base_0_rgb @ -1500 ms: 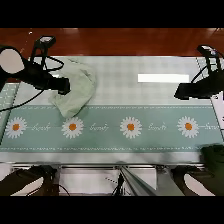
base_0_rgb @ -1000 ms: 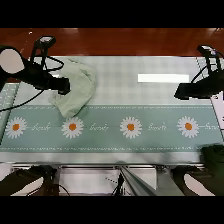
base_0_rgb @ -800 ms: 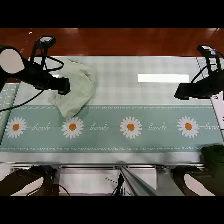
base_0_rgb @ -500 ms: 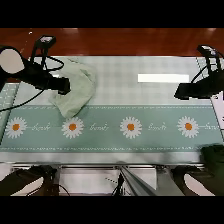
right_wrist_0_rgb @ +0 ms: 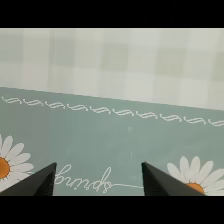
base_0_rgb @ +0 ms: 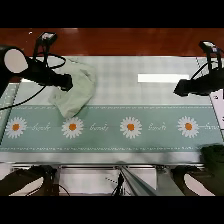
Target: Fold the shirts.
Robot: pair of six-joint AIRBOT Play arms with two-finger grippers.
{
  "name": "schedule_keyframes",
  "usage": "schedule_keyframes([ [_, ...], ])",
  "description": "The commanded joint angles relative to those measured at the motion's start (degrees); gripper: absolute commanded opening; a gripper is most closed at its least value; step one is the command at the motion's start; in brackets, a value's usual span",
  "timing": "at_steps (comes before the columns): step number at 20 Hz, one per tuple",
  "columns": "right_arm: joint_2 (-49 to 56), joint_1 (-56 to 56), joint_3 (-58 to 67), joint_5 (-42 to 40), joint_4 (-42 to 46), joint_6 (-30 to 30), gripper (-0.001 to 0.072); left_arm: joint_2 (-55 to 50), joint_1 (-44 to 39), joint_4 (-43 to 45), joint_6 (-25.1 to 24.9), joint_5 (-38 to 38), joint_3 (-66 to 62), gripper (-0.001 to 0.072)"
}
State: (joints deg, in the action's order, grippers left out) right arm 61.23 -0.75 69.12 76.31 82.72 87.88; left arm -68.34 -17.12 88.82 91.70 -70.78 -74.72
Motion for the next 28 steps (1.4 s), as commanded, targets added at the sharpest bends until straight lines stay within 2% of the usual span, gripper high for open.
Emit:
schedule_keyframes([
  [1,0.0,0.0,0.0,-2.3,-0.1,0.0,0.0611,-1.9,0.3,1.1,-2.4,4.3,0.0,0.0670],
  [5,0.0,0.0,0.0,-3.9,2.1,0.0,0.0610,-6.3,3.6,7.9,-3.1,11.5,0.0,0.0671],
  [9,0.0,0.0,0.0,-3.9,6.0,0.0,0.0610,-12.4,10.6,7.8,-0.4,12.3,0.0,0.0671],
  [12,0.0,0.0,0.0,-4.0,5.9,0.0,0.0609,-16.8,14.1,7.6,-0.3,12.4,0.0,0.0671],
  [19,0.0,0.0,0.0,-3.9,5.9,0.0,0.0609,-22.0,15.0,7.1,-0.3,21.3,0.0,0.0689],
  [21,0.0,0.0,0.0,-3.9,5.7,0.0,0.0609,-23.5,15.0,4.5,-0.4,22.1,0.0,0.0720],
  [27,0.0,0.0,0.0,-3.7,5.7,0.0,0.0609,-29.2,15.0,-3.0,-0.3,23.6,0.0,0.0720],
  [28,0.0,0.0,0.0,-3.7,5.7,0.0,0.0609,-29.9,15.0,-3.0,-0.3,23.6,0.0,0.0689],
])
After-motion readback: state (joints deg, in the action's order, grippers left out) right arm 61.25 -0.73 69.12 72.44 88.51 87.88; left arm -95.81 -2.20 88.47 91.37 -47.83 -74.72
